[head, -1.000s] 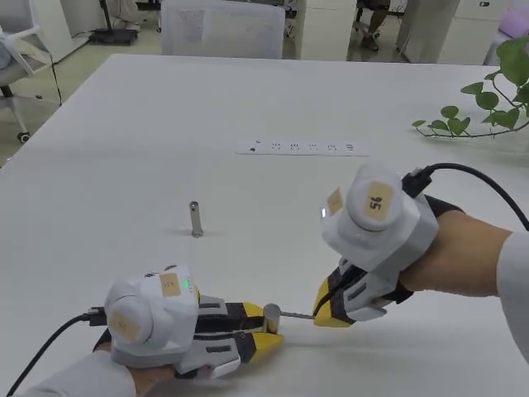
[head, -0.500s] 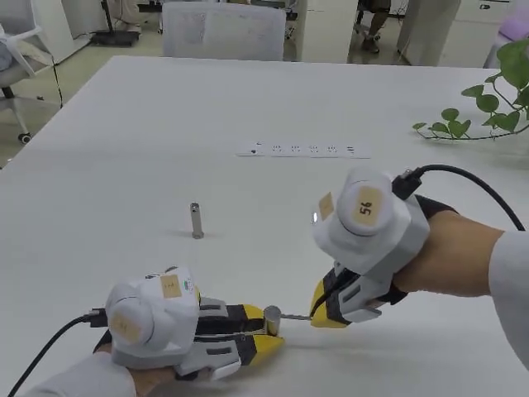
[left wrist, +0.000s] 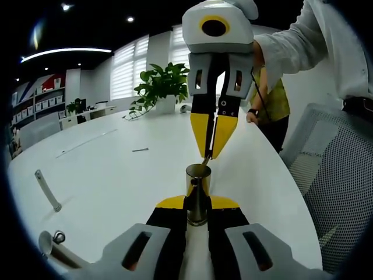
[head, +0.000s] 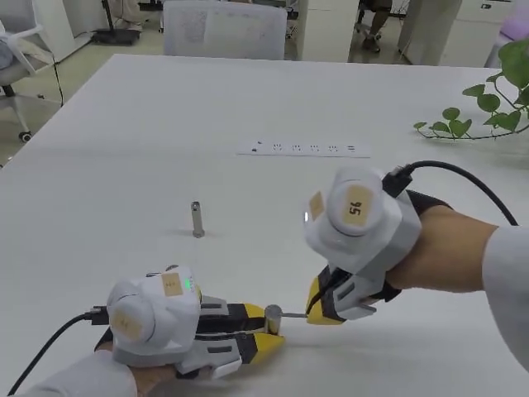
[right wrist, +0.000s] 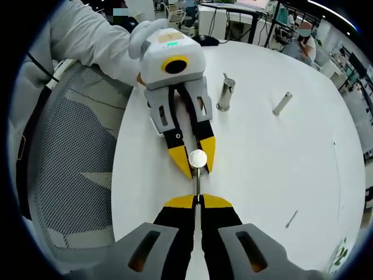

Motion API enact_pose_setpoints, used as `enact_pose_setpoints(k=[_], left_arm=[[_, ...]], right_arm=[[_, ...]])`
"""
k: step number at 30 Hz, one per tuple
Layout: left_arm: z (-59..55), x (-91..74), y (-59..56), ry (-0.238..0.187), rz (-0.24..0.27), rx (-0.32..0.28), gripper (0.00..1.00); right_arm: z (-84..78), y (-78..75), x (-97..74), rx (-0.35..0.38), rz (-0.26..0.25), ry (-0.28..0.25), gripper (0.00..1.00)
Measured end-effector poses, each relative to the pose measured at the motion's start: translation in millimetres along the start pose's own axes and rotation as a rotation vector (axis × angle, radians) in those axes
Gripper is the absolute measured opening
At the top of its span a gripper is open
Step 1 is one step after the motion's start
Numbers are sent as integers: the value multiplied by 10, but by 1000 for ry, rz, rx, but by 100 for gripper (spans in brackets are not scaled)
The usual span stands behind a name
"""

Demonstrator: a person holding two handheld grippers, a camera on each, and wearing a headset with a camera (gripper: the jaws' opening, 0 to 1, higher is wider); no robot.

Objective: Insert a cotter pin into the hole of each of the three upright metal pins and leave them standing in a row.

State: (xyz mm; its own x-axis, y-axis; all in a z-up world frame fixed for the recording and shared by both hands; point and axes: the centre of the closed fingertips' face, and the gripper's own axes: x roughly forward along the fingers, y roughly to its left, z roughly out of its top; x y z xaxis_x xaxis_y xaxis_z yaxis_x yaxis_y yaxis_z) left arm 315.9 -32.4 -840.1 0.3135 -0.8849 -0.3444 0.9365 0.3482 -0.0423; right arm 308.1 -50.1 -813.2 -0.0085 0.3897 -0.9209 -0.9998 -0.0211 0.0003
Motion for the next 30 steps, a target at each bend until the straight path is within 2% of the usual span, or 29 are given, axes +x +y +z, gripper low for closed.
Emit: enact_pose_setpoints(k=[30], left_arm=[[-11, 12, -13, -4, -4, -4, 11]], right_arm=[[194, 14, 78, -51, 11, -13, 3]])
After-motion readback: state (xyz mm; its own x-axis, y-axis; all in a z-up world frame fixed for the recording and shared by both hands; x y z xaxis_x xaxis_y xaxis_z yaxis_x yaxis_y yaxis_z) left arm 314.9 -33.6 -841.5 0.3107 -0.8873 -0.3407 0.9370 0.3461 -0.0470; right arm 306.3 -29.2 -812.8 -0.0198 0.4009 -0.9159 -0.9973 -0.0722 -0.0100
